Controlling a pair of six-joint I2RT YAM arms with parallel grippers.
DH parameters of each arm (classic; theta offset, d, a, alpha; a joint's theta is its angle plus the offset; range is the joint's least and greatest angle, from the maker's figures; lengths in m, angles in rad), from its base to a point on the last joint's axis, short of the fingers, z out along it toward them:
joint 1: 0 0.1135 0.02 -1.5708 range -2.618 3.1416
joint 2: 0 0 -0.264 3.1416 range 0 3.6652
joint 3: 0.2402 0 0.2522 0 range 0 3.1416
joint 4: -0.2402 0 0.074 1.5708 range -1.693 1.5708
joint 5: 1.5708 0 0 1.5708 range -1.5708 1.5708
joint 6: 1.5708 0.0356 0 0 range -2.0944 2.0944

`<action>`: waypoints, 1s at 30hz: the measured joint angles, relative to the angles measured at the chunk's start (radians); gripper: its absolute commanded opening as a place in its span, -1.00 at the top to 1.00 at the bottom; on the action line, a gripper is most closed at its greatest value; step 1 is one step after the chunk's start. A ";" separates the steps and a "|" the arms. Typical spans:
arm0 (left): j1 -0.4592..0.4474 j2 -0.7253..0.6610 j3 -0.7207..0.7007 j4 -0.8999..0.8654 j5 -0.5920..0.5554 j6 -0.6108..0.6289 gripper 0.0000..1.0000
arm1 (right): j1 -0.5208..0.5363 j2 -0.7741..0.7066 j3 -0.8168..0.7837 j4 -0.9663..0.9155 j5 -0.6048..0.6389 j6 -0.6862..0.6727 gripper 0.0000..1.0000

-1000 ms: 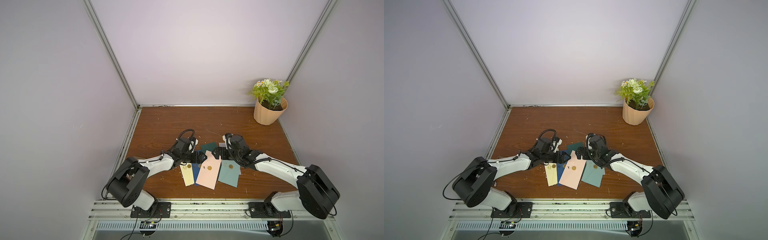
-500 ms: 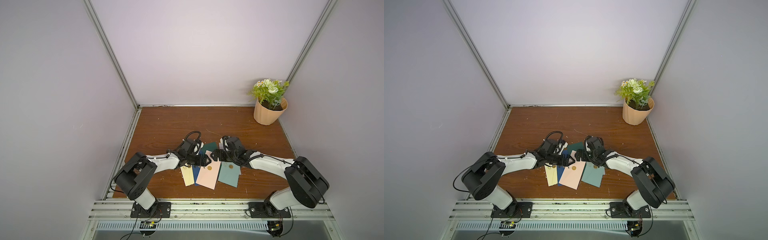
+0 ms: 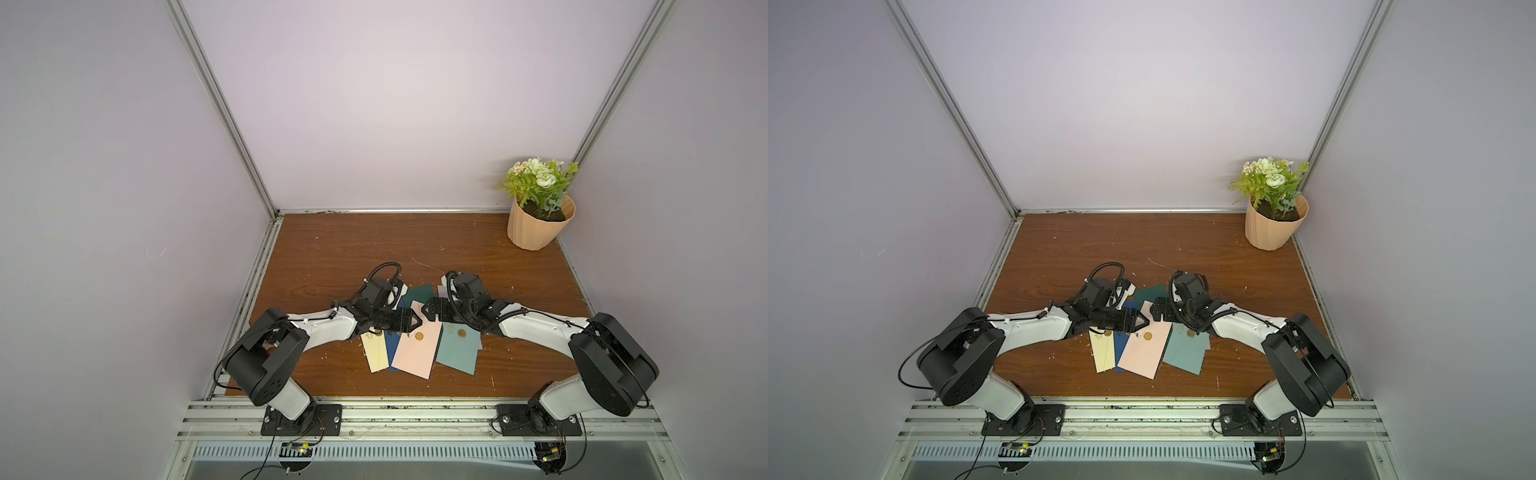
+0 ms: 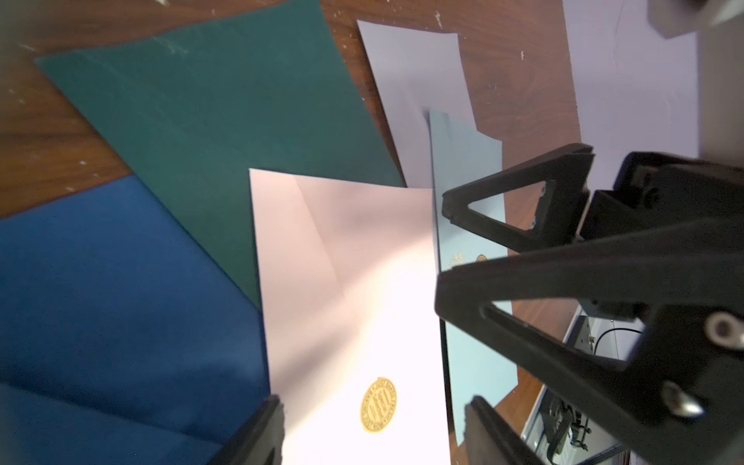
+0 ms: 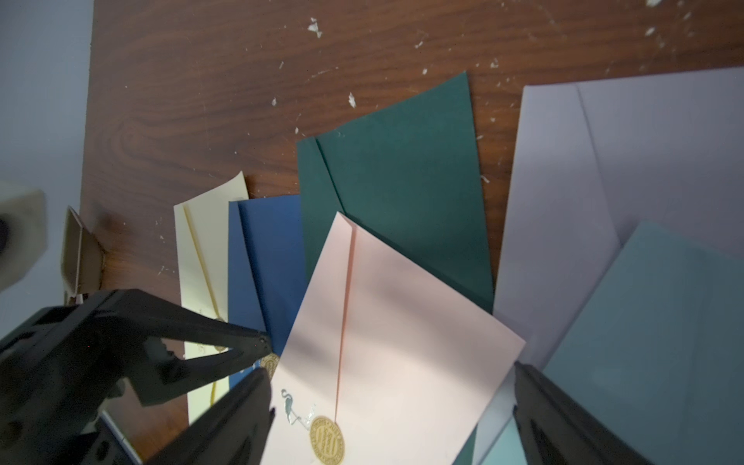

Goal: Open the envelope
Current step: Pick up the envelope from the envelope.

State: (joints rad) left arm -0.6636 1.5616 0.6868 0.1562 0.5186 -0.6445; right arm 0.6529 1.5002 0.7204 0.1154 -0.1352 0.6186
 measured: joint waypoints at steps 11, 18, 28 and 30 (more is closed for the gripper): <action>-0.004 0.000 -0.039 0.021 0.014 -0.014 -0.44 | -0.028 0.000 0.000 0.001 -0.003 0.007 -0.94; -0.021 0.000 -0.063 0.103 0.063 -0.048 -0.44 | -0.049 0.039 0.000 0.021 -0.014 0.008 -0.94; -0.029 0.043 -0.109 0.206 0.098 -0.079 -0.43 | -0.061 0.075 0.007 0.082 -0.067 0.011 -0.94; -0.029 0.053 -0.112 0.229 0.103 -0.082 -0.43 | -0.063 0.078 0.008 0.091 -0.082 0.013 -0.91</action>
State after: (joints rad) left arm -0.6930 1.6150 0.5747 0.3847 0.6216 -0.7261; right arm 0.5903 1.5780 0.7280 0.2066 -0.2176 0.6315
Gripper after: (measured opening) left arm 0.715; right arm 0.965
